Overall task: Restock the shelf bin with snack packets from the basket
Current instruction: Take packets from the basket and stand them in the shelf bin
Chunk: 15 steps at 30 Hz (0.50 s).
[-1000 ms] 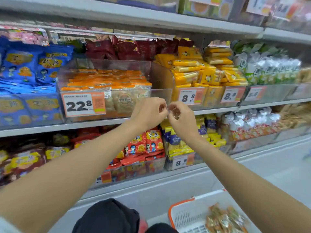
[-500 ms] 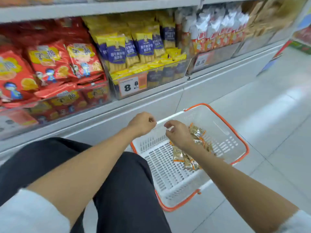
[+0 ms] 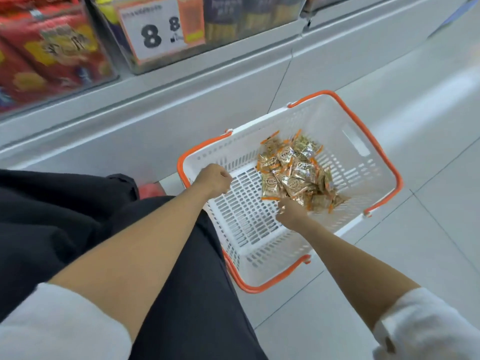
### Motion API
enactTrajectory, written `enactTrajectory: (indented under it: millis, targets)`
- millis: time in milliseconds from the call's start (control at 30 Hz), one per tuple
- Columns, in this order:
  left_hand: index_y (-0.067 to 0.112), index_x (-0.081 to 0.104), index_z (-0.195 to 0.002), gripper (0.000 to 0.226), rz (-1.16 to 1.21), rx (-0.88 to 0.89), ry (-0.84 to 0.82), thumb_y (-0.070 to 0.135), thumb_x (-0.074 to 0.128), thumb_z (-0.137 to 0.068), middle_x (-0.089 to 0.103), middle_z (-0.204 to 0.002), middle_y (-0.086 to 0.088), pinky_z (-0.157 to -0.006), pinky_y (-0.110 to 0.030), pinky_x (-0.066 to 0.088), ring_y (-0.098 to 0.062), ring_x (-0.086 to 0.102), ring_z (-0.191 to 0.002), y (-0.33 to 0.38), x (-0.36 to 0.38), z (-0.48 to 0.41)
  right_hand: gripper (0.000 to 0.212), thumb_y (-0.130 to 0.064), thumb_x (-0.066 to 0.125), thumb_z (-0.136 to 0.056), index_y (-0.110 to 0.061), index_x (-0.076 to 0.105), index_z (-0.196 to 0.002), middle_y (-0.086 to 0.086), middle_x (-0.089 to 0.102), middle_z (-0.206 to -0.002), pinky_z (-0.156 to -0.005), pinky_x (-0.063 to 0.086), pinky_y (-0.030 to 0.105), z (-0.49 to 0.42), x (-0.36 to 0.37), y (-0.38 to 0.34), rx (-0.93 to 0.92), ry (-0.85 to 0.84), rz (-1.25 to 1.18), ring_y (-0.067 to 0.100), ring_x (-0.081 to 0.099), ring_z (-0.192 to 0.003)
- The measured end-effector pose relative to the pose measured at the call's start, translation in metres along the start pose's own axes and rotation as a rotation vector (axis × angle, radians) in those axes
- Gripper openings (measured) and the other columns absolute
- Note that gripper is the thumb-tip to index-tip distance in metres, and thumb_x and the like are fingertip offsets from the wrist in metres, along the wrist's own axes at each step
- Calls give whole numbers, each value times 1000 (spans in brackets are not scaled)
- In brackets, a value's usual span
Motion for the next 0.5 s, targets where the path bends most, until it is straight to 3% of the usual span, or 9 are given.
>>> enactTrajectory:
  millis: [100, 167, 233, 300, 367, 433, 500]
  targets:
    - [14, 55, -78, 14, 29, 1, 19, 10, 51, -90, 55, -76, -11, -63, -29, 43, -20, 52, -69, 1, 5, -16, 48, -16, 58, -93, -9, 44, -139, 13, 60, -104, -49, 41, 27, -26, 1, 6, 38, -8, -38, 22, 56, -70]
    - [14, 55, -76, 15, 50, -14, 16, 11, 50, -90, 56, -76, -11, -66, -31, 43, -19, 53, -70, -2, 13, -24, 55, -15, 60, -92, -9, 39, -143, 16, 57, -119, -48, 39, 25, -46, 0, 4, 40, -22, -55, 20, 56, -71]
    - [15, 56, -74, 16, 57, -35, 19, 12, 52, -89, 56, -76, -11, -65, -33, 44, -19, 53, -70, -8, 21, -32, 63, -14, 62, -91, -11, 34, -147, 13, 47, -138, -63, 50, 31, -66, 2, -3, 4, -71, -59, 27, 59, -97]
    - [17, 56, -74, 15, 41, -38, 16, 15, 53, -88, 57, -77, -11, -65, -38, 48, -18, 54, -69, -10, 28, -39, 77, -13, 65, -89, -12, 20, -152, 9, 33, -153, -90, 50, 39, -85, 8, -8, -15, -121, -87, 30, 45, -130]
    - [17, 55, -74, 13, 60, -32, 4, 14, 53, -87, 56, -78, -11, -65, -39, 49, -17, 53, -69, -10, 32, -45, 89, -21, 63, -91, -9, 2, -155, 10, 9, -162, -115, 29, 45, -97, 21, -9, -21, -146, 41, 31, 17, -147]
    - [17, 55, -74, 13, 94, -26, -2, 10, 53, -85, 53, -79, -10, -63, -36, 44, -17, 51, -69, -8, 32, -47, 95, -30, 60, -94, -5, -10, -153, 10, -14, -162, -121, 9, 45, -95, 39, -10, -34, -168, 181, 28, -10, -150]
    - [16, 58, -75, 14, 111, -30, -6, 8, 52, -85, 62, -82, -12, -64, -36, 47, -21, 55, -66, -6, 32, -45, 99, -35, 59, -93, -6, -15, -152, 7, -21, -161, -121, 5, 49, -82, 59, -13, -17, -136, 191, 26, -15, -149]
Point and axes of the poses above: each hand's wrist, its own z-axis away from the middle knuckle, its own x-axis out of the palm, y = z × x, the point moved 5 cm from there along -z, towards the middle knuckle
